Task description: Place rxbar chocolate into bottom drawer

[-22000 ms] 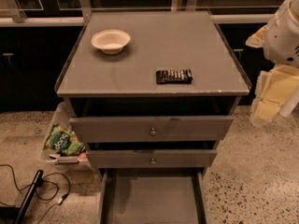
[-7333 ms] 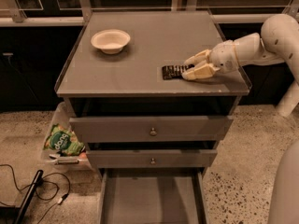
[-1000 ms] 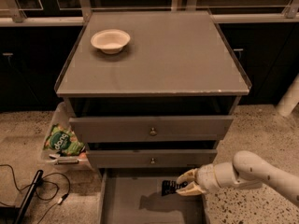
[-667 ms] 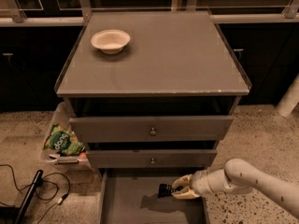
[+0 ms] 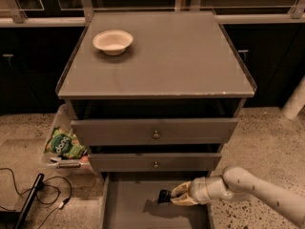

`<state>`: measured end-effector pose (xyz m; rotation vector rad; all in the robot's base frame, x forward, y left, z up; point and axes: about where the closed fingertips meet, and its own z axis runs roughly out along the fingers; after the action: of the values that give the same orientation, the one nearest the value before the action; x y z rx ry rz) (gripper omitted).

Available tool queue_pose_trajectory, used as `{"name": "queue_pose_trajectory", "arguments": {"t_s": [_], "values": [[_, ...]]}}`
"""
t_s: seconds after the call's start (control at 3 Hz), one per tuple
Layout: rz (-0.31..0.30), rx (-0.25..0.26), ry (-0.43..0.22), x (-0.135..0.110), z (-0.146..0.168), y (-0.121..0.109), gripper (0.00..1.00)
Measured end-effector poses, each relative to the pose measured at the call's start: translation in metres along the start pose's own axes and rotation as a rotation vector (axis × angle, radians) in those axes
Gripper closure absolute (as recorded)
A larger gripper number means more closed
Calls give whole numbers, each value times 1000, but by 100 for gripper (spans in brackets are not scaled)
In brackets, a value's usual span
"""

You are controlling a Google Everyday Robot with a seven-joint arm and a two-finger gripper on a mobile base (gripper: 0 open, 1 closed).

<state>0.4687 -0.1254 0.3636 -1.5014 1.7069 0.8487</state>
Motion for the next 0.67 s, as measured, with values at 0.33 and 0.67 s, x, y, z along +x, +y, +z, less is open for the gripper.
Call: {"name": "queue_pose_trajectory", "arguments": {"t_s": [0.33,0.67], "values": [[-13,0,-13,25,41,-10,100],[-22,-4,-49,68,112,-16,100]]}}
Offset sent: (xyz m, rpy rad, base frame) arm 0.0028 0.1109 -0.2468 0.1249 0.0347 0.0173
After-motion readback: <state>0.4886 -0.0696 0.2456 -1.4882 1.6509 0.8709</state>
